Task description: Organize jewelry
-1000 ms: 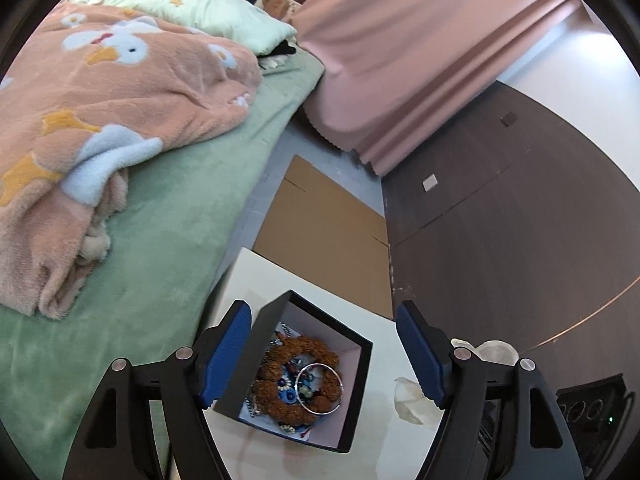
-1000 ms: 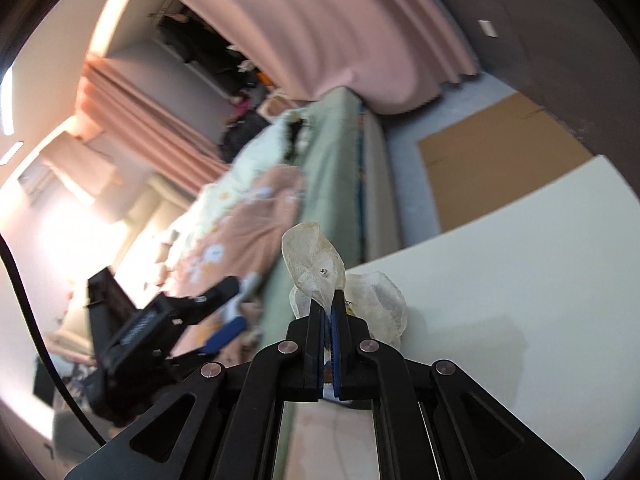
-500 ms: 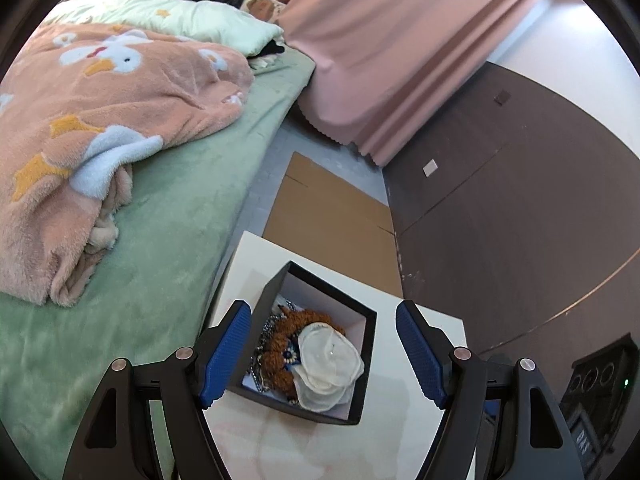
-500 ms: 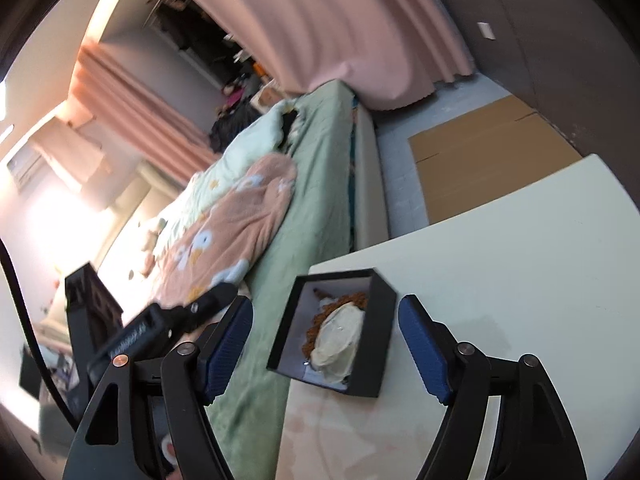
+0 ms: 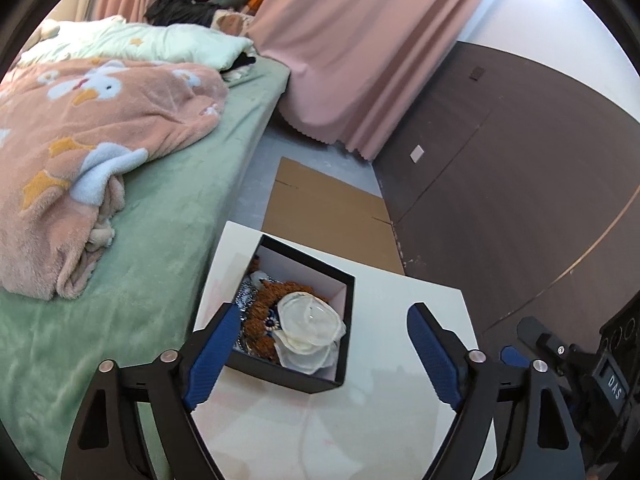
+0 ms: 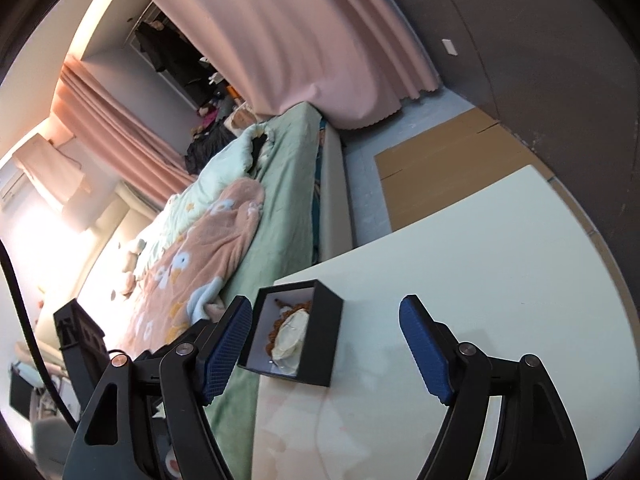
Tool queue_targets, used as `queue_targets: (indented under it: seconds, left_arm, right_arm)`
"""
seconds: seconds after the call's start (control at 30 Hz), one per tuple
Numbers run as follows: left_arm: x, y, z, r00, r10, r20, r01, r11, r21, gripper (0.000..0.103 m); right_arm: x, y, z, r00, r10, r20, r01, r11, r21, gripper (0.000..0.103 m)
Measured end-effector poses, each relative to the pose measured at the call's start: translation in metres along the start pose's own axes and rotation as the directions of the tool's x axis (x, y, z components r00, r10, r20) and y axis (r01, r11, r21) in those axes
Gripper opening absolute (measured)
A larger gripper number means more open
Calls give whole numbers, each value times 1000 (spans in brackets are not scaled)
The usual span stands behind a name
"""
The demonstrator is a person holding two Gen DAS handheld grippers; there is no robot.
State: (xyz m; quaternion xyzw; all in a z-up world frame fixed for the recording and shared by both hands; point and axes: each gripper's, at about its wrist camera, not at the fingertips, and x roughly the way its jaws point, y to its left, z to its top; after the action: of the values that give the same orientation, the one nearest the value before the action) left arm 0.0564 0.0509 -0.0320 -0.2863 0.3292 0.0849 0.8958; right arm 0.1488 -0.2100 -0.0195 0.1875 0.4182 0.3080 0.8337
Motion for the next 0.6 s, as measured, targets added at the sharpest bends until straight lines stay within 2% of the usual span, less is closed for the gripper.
queue_targets:
  seconds: [0.07, 0.17, 0.3, 0.43, 0.6]
  left_arm:
    - [-3, -5, -4, 1000, -2, 3, 2, 1000, 17, 90]
    - [-7, -10, -10, 1000, -11, 4, 11, 999, 31, 92]
    - [-13, -17, -18, 1000, -13, 27, 12, 998, 59, 100]
    - [-17, -25, -26, 999, -26, 34, 23, 996, 91, 101]
    - [-22, -35, -36, 998, 2, 65, -10, 992, 126, 102]
  right_arm:
    - [-6, -5, 0, 1000, -9, 13, 9, 1000, 5, 89]
    - [-14, -11, -1, 1000, -15, 12, 15, 1000, 10, 91]
    - [-23, -18, -4, 1000, -9, 1, 9, 999, 33, 92]
    - [-28, -19, -9, 1000, 6, -24, -6, 1000, 20, 100]
    - [-37, -14, -17, 995, -99, 13, 100, 994, -51, 103]
